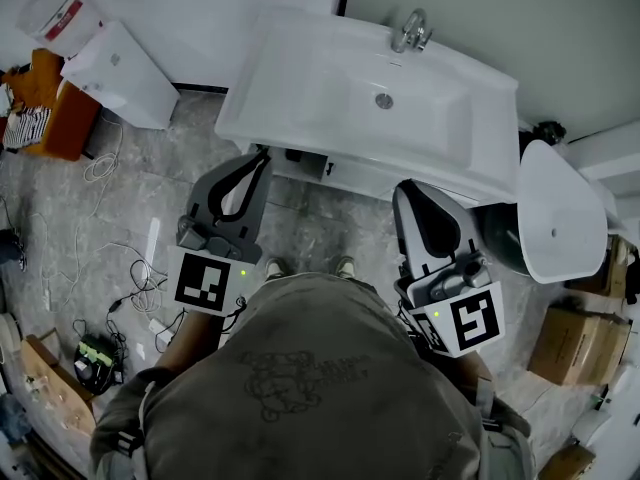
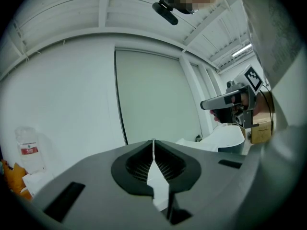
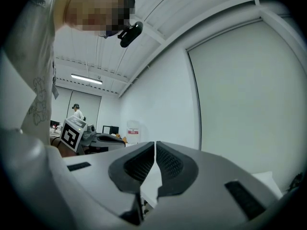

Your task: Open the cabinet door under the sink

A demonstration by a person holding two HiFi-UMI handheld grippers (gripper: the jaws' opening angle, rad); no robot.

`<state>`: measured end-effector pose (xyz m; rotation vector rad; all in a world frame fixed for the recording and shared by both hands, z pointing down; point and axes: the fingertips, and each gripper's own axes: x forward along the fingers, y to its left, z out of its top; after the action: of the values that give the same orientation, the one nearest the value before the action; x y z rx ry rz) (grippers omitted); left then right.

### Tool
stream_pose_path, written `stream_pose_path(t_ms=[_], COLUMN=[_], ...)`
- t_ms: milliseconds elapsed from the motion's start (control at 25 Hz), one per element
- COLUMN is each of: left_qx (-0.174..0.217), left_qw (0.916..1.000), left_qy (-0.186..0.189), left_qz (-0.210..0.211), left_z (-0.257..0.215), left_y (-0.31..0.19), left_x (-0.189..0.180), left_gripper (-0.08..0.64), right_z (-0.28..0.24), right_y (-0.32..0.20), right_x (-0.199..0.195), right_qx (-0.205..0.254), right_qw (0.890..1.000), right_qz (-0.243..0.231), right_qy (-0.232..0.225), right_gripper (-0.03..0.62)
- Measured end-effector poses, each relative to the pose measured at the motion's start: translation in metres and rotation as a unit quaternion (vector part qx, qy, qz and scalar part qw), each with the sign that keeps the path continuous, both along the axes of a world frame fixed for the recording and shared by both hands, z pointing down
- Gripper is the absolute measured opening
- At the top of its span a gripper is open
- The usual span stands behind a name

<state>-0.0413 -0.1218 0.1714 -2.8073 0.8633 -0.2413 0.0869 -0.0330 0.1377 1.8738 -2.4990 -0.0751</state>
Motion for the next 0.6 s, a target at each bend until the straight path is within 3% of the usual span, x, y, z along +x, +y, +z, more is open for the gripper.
stream_pose_path(t_ms=[600], left_qx=[-0.005], left_qw=[0.9999], left_qy=[-0.006], left_qz=[0.007], left_z=[0.002], left_y=[0.017], left_x=[-0.002], left_gripper=[0.026], right_z=[-0.002], right_y=[0.009], right_x=[-0.012], right_qx=[-0.008], right_qw=[1.0], right_qz=[-0.021], right_qy=[-0.009], right_gripper=[0.032])
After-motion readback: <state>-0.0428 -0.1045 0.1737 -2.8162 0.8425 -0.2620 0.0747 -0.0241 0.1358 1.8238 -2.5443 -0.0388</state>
